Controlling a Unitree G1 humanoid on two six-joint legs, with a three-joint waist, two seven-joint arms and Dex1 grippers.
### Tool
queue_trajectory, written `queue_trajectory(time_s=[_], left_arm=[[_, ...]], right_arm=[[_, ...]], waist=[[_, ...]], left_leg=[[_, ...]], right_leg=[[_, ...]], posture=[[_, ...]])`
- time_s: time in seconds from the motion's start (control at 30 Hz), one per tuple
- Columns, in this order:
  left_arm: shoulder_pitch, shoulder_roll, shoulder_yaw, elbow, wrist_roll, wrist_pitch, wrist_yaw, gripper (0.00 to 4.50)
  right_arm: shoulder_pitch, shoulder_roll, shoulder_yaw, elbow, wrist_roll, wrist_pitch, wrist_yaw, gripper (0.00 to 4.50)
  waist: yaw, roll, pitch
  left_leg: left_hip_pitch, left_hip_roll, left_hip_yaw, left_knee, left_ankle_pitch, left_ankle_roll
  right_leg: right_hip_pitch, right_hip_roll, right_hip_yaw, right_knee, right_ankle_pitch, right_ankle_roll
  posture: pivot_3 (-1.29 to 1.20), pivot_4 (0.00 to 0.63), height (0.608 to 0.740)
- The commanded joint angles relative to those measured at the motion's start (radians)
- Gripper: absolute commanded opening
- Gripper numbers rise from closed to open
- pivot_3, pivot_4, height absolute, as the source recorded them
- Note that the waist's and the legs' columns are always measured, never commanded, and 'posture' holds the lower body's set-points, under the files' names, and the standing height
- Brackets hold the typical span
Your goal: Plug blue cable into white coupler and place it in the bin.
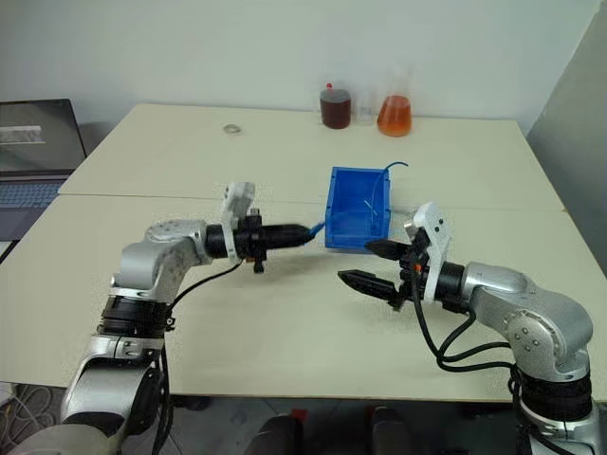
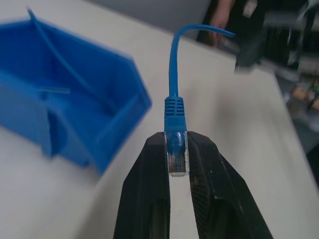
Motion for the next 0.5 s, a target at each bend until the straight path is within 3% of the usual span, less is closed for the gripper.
queue_trajectory(time_s=[0.03, 0.2, 0.5], left_arm=[[-0.072, -0.019, 0.095, -0.119, -0.163, 0.202, 0.102, 0.23], [-0.116, -0.028, 0.159, -0.171, -0.338, 0.375, 0.155, 0.23], [-0.077, -0.015, 0.132, -0.196, -0.390, 0.399, 0.171, 0.23]], right_arm=[[-0.057, 0.039, -0.098, 0.056, 0.142, 0.039, -0.085, 4.50], [-0.175, 0.028, -0.161, 0.212, 0.249, 0.061, -0.115, 4.50], [-0.298, -0.012, -0.148, 0.301, 0.373, 0.100, -0.128, 4.50]], waist=[[0.000, 0.000, 0.000], [-0.007, 0.000, 0.000], [-0.012, 0.001, 0.000]], left_leg=[[0.000, 0.000, 0.000, 0.000, 0.000, 0.000], [0.003, 0.000, 0.002, 0.002, 0.000, 0.000], [0.003, 0.000, 0.003, 0.001, 0.000, 0.000]], right_leg=[[0.000, 0.000, 0.000, 0.000, 0.000, 0.000], [0.000, 0.000, 0.002, 0.004, 0.000, 0.001], [0.000, 0.001, 0.003, 0.004, 0.000, 0.001]], posture=[[0.00, 0.150, 0.740], [0.00, 0.150, 0.740], [0.00, 0.150, 0.740]])
